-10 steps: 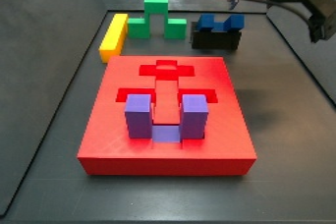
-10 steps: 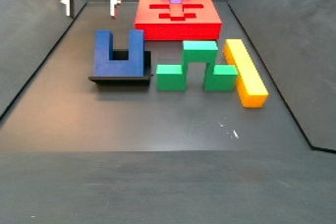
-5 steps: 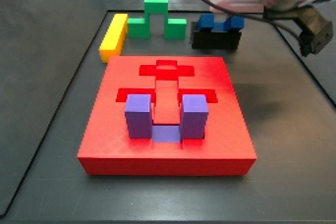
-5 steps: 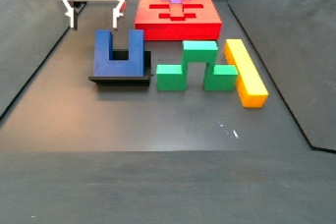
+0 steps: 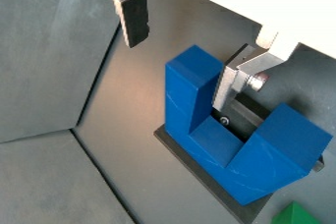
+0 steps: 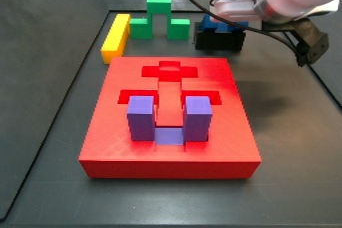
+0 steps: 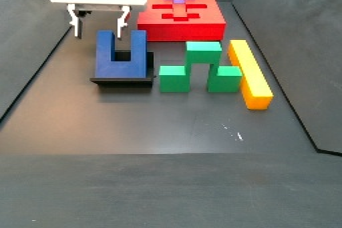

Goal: Pick up the blue object. Move up. Place the blue object on the fixture. Regrasp the blue object. Move to above the board. Insert the blue object.
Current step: Regrasp the blue object.

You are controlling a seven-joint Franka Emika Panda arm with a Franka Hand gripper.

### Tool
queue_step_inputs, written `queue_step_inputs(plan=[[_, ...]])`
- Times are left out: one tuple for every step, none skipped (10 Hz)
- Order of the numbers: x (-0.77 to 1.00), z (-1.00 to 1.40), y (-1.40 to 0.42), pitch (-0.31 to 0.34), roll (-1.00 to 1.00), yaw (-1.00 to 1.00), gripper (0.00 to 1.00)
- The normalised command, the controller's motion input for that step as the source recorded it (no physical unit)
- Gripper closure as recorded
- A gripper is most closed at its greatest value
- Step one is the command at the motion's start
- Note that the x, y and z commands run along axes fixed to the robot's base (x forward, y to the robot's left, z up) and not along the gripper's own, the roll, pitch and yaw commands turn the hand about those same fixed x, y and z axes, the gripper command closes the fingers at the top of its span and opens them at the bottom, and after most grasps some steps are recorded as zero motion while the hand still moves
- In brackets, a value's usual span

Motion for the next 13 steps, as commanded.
queue_step_inputs(plan=[[-0.01,-0.26,0.20,0.000,0.02,0.00,0.00],[0.00,-0.11,0.18,0.000,0.00,0.00,0.00],[0.00,-0.09,0.11,0.000,-0.01,0.00,0.00],[0.06,0.00,0.02,0.009,-0.05,0.00,0.00],[0.00,0.00,0.00,0.000,0.00,0.00,0.00],[0.00,0.00,0.00,0.000,0.00,0.00,1.00],[0.00,0.00,0.00,0.000,0.00,0.00,1.00],[0.00,0.00,0.00,0.000,0.00,0.00,1.00],[0.00,0.00,0.00,0.000,0.00,0.00,1.00],[0.00,0.00,0.00,0.000,0.00,0.00,1.00],[0.00,0.00,0.00,0.000,0.00,0.00,1.00],[0.00,0.00,0.00,0.000,0.00,0.00,1.00],[0.00,0.00,0.00,0.000,0.00,0.00,1.00]])
